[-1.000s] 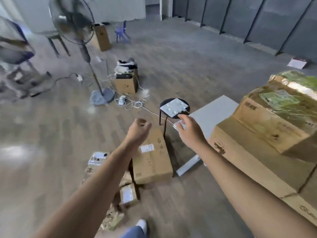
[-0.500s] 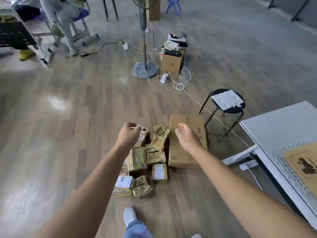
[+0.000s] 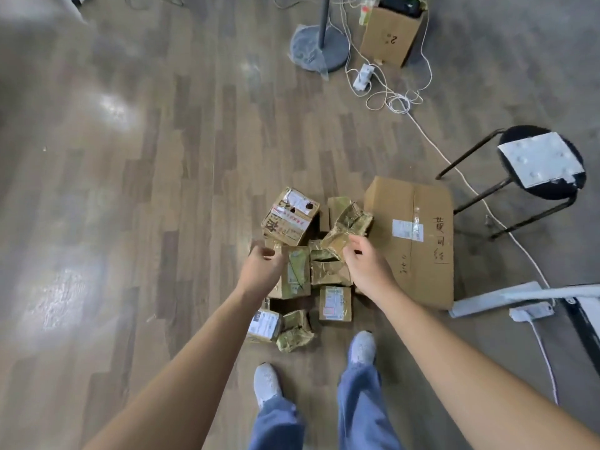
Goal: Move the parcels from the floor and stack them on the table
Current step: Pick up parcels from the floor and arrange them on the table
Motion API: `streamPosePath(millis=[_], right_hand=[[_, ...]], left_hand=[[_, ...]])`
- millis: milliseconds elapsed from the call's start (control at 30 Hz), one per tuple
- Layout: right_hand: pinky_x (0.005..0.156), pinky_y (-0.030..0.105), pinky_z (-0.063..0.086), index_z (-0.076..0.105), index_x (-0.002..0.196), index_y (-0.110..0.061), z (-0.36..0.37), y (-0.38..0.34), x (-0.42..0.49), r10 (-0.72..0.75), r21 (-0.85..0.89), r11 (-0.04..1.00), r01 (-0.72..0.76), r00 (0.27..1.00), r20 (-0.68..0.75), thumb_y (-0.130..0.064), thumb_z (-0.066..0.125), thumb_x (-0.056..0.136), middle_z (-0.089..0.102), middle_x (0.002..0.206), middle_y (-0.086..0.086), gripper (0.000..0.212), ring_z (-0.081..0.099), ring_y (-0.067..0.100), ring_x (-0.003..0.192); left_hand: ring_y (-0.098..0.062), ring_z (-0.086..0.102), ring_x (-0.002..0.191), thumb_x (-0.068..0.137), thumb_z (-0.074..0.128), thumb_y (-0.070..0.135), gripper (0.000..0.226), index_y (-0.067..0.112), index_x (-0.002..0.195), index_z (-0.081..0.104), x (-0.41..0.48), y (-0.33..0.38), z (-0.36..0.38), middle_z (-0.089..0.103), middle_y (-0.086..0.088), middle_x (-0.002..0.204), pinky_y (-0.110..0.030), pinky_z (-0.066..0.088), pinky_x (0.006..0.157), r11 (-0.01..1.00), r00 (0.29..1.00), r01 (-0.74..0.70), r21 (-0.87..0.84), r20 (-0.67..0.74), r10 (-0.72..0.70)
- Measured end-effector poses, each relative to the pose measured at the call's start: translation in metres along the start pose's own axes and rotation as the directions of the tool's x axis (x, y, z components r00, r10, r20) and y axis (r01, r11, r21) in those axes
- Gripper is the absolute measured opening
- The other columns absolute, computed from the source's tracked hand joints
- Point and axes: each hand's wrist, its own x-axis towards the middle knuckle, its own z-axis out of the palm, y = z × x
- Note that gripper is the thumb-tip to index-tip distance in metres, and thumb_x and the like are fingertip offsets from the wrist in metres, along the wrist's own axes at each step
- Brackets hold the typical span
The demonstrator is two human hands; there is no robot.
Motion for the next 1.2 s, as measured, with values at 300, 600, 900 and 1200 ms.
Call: streamPosePath(millis=[300,600,900,1200], right_hand=[[0.086,0.032,0.045,0.041,0.141,-0.025,0.062,0.164,0.229,0.007,-0.132,0.991,-0.015,0.998,-0.062,-0.031,0.041,0.1,0.044,0.142,0.002,0.042,0.055,0.017,0.107],[0.098,0.029,0.034,0.039,0.146,-0.027,0.099,0.305,0.358,-0.018,-0.186,0.982,0.009,0.999,-0.044,-0.03,0.045,0.1,0.025,0.157,0.001,0.047,0.034,0.02,0.138],[0.063,0.025,0.045,0.055,0.134,-0.023,0.039,0.279,0.321,0.037,-0.005,0.999,-0.038,0.986,-0.163,-0.009,0.039,0.099,0.064,0.122,0.003,0.04,0.059,0.013,0.078],[0.082,0.011,0.037,0.059,0.122,-0.016,-0.121,0.154,0.128,-0.075,0.096,0.989,0.109,0.949,-0.306,0.004,0.043,0.095,0.062,0.122,0.0,0.037,0.056,0.012,0.108]], left_hand=[[-0.008,0.06,0.084,0.089,0.051,0.029,0.037,0.02,0.125,0.052,0.224,-0.061,0.159,0.063,0.004,0.113,-0.029,0.053,0.072,0.992,0.998,-0.015,0.124,0.067,0.007],[-0.008,0.057,0.069,0.093,0.047,0.017,0.06,0.019,0.15,0.026,0.374,-0.079,0.305,0.048,-0.002,0.139,-0.016,0.05,0.059,0.953,0.967,-0.183,0.243,0.219,0.13],[-0.012,0.06,0.097,0.094,0.054,0.026,0.042,0.022,0.135,0.051,0.316,-0.023,0.296,0.061,0.007,0.122,-0.029,0.051,0.086,0.966,0.92,-0.224,0.129,0.356,0.165],[-0.024,0.067,0.079,0.089,0.057,0.049,0.04,0.011,0.101,0.056,0.12,0.123,0.24,0.067,-0.006,0.087,-0.041,0.057,0.071,0.956,0.94,-0.225,0.187,0.299,0.163]])
